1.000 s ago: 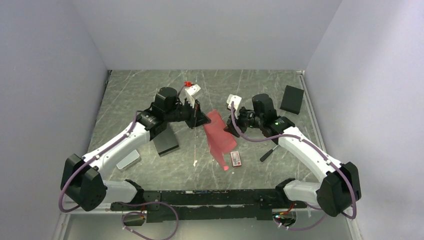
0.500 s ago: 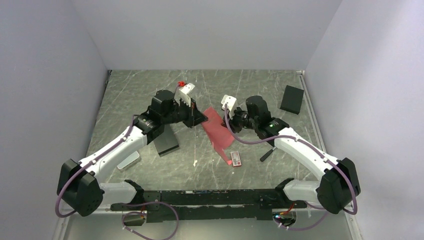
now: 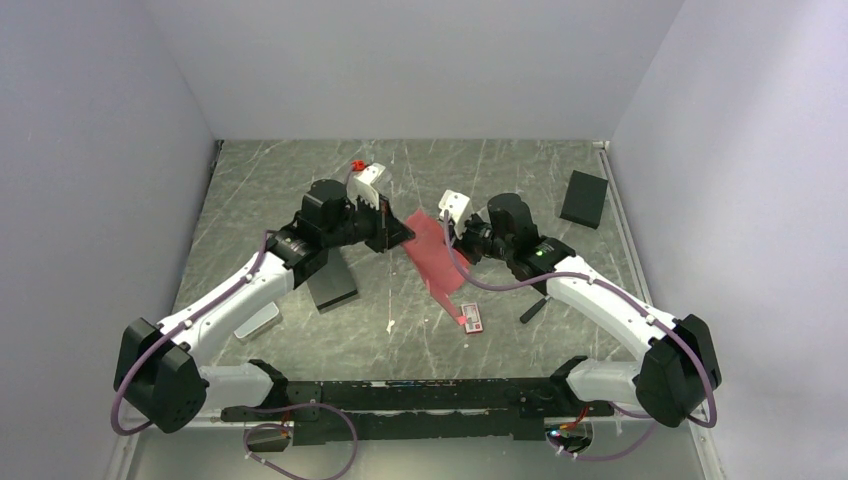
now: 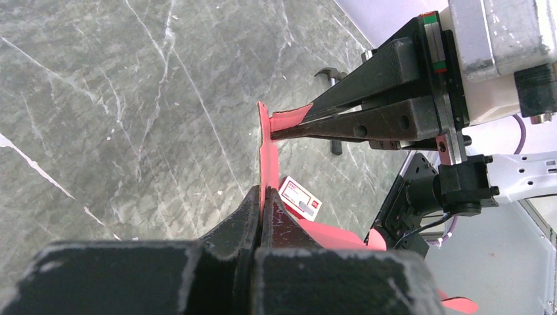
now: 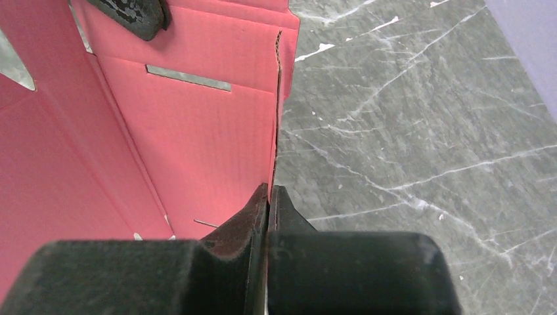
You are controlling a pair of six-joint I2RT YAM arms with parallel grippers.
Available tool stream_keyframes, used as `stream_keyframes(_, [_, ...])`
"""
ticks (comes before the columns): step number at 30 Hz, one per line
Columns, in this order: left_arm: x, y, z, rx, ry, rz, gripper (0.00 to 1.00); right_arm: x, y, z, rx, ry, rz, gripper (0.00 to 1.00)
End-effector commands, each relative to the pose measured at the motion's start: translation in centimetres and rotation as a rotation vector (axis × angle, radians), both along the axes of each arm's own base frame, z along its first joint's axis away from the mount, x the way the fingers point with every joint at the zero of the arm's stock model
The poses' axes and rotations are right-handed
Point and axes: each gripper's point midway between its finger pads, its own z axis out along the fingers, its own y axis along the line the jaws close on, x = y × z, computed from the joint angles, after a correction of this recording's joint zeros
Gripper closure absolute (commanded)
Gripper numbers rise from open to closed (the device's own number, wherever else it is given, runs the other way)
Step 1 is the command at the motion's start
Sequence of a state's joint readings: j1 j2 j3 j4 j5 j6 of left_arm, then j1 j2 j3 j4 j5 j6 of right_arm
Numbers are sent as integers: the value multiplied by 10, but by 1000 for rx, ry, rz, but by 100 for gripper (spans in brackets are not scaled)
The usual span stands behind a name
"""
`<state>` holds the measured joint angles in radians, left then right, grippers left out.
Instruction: Fold the paper box
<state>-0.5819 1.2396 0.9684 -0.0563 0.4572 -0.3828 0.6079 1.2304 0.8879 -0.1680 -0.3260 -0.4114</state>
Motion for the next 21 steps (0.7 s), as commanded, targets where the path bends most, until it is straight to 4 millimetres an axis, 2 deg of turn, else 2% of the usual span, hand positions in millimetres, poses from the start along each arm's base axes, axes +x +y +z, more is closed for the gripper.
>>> stream_keyframes(1, [6,-2,19,-56,-51,12,100,8,2,18,8,-65,-18,100])
stream_keyframes(4, [6,-1,21,-67,-43,17,95,9,1,19,2,-70,-25,100])
stream_keyframes(6, [6,1,24,-80,-35,26,87,9,1,19,-4,-73,-26,100])
stream_keyframes(12, [16,22,42,-151,-27,98,51,8,3,18,-27,-89,-18,100])
stream_keyframes(14, [21,29,48,-170,-22,120,43,7,5,17,-31,-91,-13,100])
stream_keyframes(17, [27,29,51,-169,-24,115,37,5,7,17,-34,-90,-6,100])
stream_keyframes(19, [30,24,49,-166,-16,92,36,4,8,17,-35,-92,0,100])
stream_keyframes(21, [32,18,49,-169,-8,60,29,4,9,17,-36,-91,1,100])
